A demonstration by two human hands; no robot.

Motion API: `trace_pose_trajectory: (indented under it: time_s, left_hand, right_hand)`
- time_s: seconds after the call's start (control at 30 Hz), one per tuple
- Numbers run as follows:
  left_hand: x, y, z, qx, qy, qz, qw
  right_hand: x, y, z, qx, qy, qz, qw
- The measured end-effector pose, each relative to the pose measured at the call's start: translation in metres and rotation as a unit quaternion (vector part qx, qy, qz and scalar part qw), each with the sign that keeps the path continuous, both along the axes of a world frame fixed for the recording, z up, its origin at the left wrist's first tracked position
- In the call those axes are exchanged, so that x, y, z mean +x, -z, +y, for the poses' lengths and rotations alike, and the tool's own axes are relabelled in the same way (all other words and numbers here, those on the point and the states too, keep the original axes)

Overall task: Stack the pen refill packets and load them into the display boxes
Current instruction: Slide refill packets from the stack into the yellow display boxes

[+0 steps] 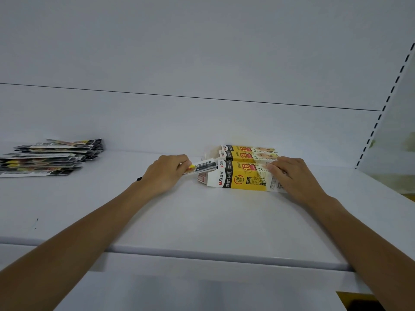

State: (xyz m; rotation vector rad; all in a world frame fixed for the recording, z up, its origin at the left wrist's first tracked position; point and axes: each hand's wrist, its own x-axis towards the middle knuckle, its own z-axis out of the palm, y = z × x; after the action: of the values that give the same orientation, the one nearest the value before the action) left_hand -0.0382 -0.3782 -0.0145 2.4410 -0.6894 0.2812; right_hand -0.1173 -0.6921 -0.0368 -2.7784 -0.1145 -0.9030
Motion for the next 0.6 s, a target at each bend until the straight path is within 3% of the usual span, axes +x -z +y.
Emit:
trace_pose_trajectory:
  time_s: [0.13,0.23,0.33,0.4,0.6]
  left_hand:
    - [-0.002,-0.005,-0.003,0.000,0.010,-0.002,1.000]
    - [-0.002,-0.008,-0.004,0.002,0.009,-0.006,1.000]
    - [0.000,-0.010,-0.005,0.011,0.013,-0.012,1.000]
    - [0.003,-0.010,-0.005,0.022,0.014,-0.011,1.000]
    - [0.011,-0.003,0.001,-0.037,0.056,0.075,0.995]
  right_hand:
    - [0.001,0.003,-0.004,-0.051,-0.009,-0.016,0.999]
    - [0.000,0.001,-0.002,-0.003,-0.002,-0.003,1.000]
    - [0.000,0.002,-0.001,-0.051,-0.007,-0.011,0.999]
    - [-0.001,0.000,0.000,-0.036,-0.005,-0.009,0.999]
    - [-0.001,-0.003,0.004,0.017,-0.023,-0.014,0.999]
